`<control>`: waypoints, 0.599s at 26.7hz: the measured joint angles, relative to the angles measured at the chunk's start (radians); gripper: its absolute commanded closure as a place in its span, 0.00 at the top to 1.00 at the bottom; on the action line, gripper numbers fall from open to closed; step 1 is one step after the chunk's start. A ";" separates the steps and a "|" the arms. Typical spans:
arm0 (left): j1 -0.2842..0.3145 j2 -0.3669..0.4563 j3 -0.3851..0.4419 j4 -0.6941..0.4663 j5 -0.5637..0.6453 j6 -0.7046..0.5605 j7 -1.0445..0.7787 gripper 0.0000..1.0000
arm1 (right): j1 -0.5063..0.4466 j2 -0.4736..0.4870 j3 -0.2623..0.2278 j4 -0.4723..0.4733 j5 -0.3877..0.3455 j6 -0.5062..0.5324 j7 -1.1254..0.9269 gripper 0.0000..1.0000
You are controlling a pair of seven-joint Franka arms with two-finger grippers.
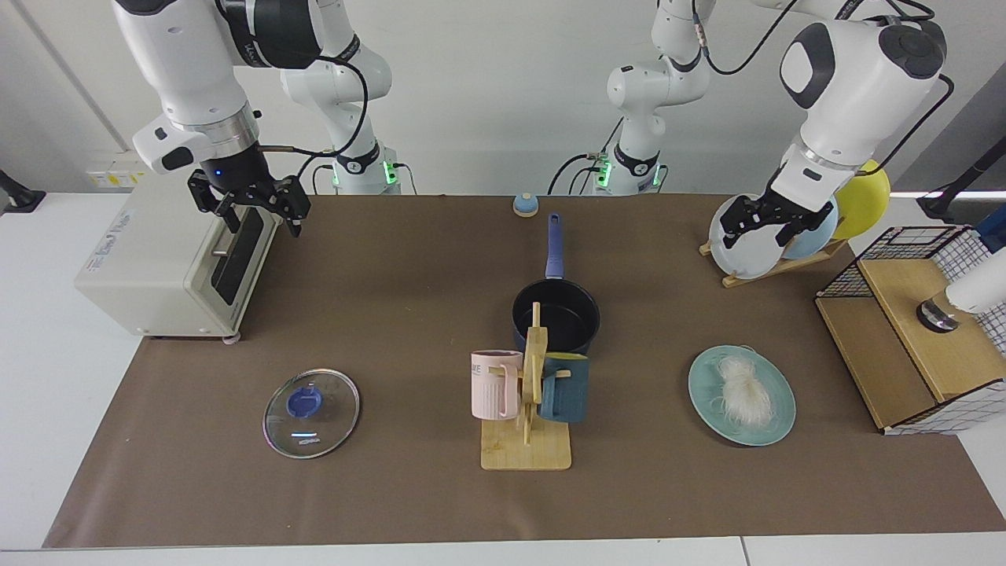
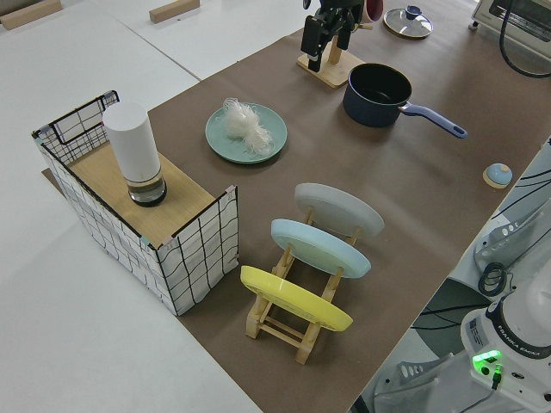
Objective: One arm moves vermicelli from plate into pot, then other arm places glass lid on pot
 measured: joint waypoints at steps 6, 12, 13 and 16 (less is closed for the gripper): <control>0.000 0.000 0.000 0.000 0.000 -0.001 -0.003 1.00 | 0.000 0.000 0.000 0.000 0.000 0.000 0.000 1.00; 0.001 -0.008 0.008 0.002 0.002 0.003 -0.013 1.00 | 0.000 0.000 0.000 0.000 0.000 0.000 0.000 1.00; 0.001 -0.009 0.008 0.002 0.002 0.008 -0.013 1.00 | 0.000 0.000 -0.001 0.000 0.000 0.000 0.000 1.00; 0.001 -0.005 0.008 0.002 0.002 0.042 -0.012 1.00 | 0.000 0.000 -0.004 0.000 0.000 0.000 0.000 1.00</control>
